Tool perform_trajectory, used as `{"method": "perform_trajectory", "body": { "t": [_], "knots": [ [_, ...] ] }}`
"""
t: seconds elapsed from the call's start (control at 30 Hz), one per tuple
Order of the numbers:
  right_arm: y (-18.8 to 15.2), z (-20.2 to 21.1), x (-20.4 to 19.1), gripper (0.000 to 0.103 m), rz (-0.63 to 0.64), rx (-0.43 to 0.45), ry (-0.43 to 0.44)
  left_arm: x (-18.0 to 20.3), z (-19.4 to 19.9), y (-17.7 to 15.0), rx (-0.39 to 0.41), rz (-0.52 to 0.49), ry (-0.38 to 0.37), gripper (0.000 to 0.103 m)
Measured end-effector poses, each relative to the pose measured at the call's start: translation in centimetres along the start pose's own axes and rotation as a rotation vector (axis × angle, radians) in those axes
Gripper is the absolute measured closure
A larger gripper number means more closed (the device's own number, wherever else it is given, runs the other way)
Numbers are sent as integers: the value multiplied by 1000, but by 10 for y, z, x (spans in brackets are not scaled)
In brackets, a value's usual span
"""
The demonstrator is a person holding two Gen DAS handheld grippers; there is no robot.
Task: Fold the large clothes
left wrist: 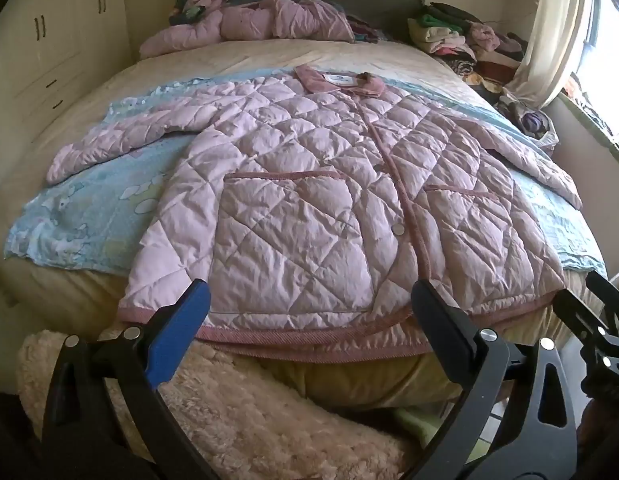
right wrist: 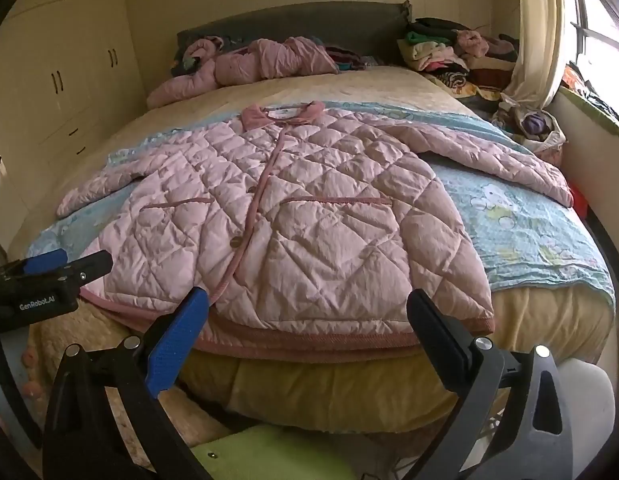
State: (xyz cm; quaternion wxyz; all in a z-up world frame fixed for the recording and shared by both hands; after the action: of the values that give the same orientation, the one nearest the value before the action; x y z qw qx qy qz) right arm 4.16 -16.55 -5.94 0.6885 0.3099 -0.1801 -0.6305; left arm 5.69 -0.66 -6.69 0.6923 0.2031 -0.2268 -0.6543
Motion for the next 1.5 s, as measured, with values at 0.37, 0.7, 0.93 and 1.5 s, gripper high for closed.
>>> {"method": "perform_trajectory", "body": {
  "t": [0.37, 0.7, 0.93, 1.5],
  "knots": [
    [2, 2, 0, 4, 0, 5, -1, 1, 0, -1, 1, 1, 2, 9],
    [1, 2, -2, 4, 9, 7, 1, 0, 0, 0, 2, -1, 1, 9],
    [1, 3, -5, 4, 14, 8, 6, 0, 0, 0, 2, -2, 2, 9],
    [2, -1, -7, 4, 8, -2, 25, 1, 2, -5, -3, -5, 6, 9]
  ]
}}
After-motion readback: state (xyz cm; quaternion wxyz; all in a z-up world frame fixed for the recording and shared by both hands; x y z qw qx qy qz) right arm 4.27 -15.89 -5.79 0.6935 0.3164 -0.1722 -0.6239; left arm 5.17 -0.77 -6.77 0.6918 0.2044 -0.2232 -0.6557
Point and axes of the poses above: each gripper's, at about its wrist camera, not at the fingertips, and z roughly against the way its jaws point, x to its right, y to its top, the point moved 9 cm from there along -z, roughly the way its jaws point, and after that the axes turned 5 degrees about -x, right-handed, at the moved point
